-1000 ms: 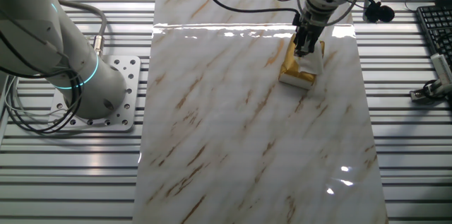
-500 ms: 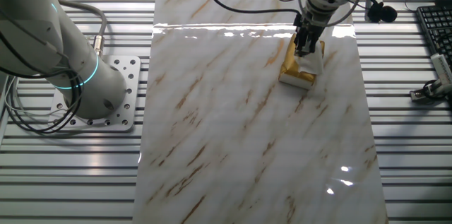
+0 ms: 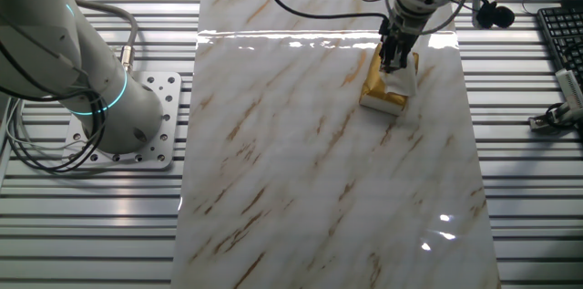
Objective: Pull out a napkin
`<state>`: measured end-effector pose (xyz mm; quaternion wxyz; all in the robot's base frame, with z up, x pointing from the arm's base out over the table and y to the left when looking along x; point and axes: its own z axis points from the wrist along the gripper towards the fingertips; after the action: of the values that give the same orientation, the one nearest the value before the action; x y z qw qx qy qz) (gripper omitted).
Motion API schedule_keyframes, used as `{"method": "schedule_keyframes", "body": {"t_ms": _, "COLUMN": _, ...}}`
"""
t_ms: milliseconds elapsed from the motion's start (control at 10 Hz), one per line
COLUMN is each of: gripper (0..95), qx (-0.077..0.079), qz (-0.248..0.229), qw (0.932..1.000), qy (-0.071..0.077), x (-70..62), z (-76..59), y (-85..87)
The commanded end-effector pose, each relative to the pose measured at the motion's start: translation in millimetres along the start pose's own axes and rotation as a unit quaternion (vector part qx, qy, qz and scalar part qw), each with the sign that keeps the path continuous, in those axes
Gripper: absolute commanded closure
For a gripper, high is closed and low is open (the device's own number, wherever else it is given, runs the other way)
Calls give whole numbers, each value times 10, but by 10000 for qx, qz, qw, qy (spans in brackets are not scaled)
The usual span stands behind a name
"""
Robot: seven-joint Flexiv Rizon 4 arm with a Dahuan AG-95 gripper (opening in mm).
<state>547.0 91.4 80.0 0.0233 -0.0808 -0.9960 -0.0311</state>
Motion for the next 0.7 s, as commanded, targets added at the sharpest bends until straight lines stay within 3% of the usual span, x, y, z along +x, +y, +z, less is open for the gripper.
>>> {"method": "schedule_keyframes", "body": {"t_ms": 100, "gripper": 950, "qx": -468, "qz": 4, "qw": 9989, "qy": 92, "x": -8, "z": 4, "y": 15}}
{"method": "schedule_keyframes", "body": {"t_ms": 500, "gripper": 950, "qx": -268, "qz": -323, "qw": 9991, "qy": 31, "x": 19, "z": 17, "y": 14}}
{"method": "schedule_keyframes", "body": {"t_ms": 600, "gripper": 950, "qx": -81, "qz": -331, "qw": 9994, "qy": 10, "x": 38, "z": 27, "y": 5}}
{"method": "schedule_keyframes", "body": {"t_ms": 700, "gripper": 950, "qx": 223, "qz": -408, "qw": 9989, "qy": -32, "x": 47, "z": 33, "y": -4}}
